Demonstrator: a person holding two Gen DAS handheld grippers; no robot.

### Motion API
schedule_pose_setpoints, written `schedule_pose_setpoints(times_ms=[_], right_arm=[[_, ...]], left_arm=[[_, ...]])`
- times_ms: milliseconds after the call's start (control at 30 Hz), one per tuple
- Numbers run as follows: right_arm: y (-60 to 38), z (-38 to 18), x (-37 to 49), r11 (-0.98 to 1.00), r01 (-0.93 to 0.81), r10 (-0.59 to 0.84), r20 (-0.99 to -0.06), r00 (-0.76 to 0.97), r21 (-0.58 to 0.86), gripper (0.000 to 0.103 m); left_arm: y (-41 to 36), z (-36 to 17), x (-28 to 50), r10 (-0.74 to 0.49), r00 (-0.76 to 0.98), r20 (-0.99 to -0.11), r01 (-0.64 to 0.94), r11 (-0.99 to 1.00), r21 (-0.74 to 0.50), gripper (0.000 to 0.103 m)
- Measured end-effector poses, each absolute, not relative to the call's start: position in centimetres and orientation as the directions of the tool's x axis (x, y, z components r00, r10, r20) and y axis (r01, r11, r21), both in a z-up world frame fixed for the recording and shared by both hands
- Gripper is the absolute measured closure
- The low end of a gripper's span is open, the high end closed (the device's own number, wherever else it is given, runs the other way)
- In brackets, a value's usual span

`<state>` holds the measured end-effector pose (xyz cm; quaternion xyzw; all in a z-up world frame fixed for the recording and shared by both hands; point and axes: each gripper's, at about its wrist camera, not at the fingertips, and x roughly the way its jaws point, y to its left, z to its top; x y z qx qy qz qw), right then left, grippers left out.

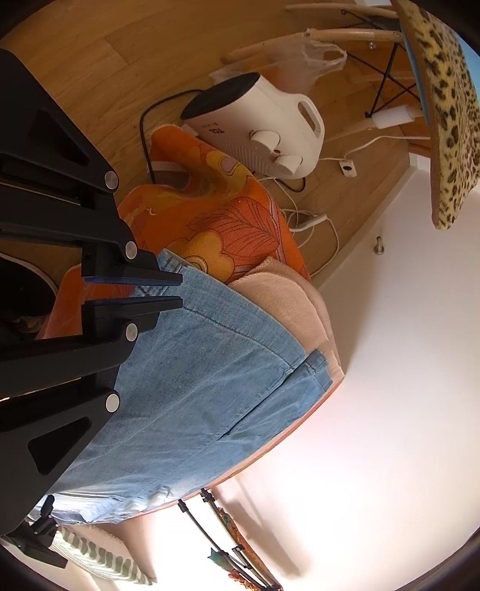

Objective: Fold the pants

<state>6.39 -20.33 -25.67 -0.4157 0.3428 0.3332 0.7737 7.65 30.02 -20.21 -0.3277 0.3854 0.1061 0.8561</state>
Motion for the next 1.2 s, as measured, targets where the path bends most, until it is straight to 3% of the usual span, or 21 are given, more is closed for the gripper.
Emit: schedule_pose_setpoints(times_ms=[67, 100, 133, 200, 400, 467, 500, 733, 900, 1067, 1200], right_arm=[[-20.4, -25.6, 6.4, 0.436, -0.799, 0.228, -0.808, 0.543, -0.413, 0.067], [-20.4, -25.6, 6.4, 0.437, -0.799, 0.227, -0.808, 0.543, -0.414, 0.067], [-20.4, -25.5, 6.4, 0.437, -0.798, 0.226, -0.808, 0.544, -0.415, 0.067], [-20.4, -25.6, 6.2, 0.44, -0.796, 0.223, -0.808, 0.545, -0.415, 0.067], [-20.4, -25.7, 5.9, 0.442, -0.791, 0.217, -0.805, 0.552, -0.423, 0.067], [-20.4, -25.7, 5.9, 0.446, -0.787, 0.213, -0.803, 0.557, -0.427, 0.067], [-20.5, -25.7, 5.8, 0.447, -0.785, 0.213, -0.802, 0.558, -0.428, 0.067], [-20.6, -25.7, 5.7, 0.451, -0.781, 0.213, -0.798, 0.563, -0.431, 0.067], [-20.9, -25.5, 5.8, 0.455, -0.779, 0.214, -0.796, 0.566, -0.431, 0.065], [-21.8, -25.1, 6.1, 0.467, -0.785, 0.23, -0.801, 0.552, -0.407, 0.05], [-22.2, -25.0, 6.1, 0.47, -0.788, 0.234, -0.806, 0.544, -0.396, 0.048]], left_arm=[[30.1, -20.5, 7.6, -0.083, 0.672, -0.736, -0.44, 0.755, -0.486, 0.096], [30.2, -20.7, 7.5, -0.095, 0.674, -0.733, -0.44, 0.745, -0.501, 0.089], [30.2, -20.8, 7.5, -0.095, 0.673, -0.733, -0.449, 0.736, -0.507, 0.069], [30.4, -21.1, 7.4, -0.102, 0.673, -0.732, -0.466, 0.711, -0.527, 0.046], [30.5, -22.9, 8.3, -0.168, 0.662, -0.73, -0.488, 0.643, -0.59, 0.049], [30.4, -23.2, 8.3, -0.168, 0.659, -0.733, -0.505, 0.622, -0.598, 0.062], [30.4, -23.4, 8.2, -0.168, 0.657, -0.735, -0.512, 0.617, -0.598, 0.075], [29.5, -21.6, 7.9, -0.099, 0.659, -0.746, -0.518, 0.659, -0.546, 0.095], [28.6, -18.3, 8.4, -0.064, 0.693, -0.718, -0.462, 0.725, -0.51, 0.097], [29.1, -15.7, 9.9, -0.094, 0.755, -0.649, -0.414, 0.699, -0.583, 0.098], [28.9, -13.9, 11.9, -0.112, 0.793, -0.599, -0.37, 0.693, -0.619, 0.098]])
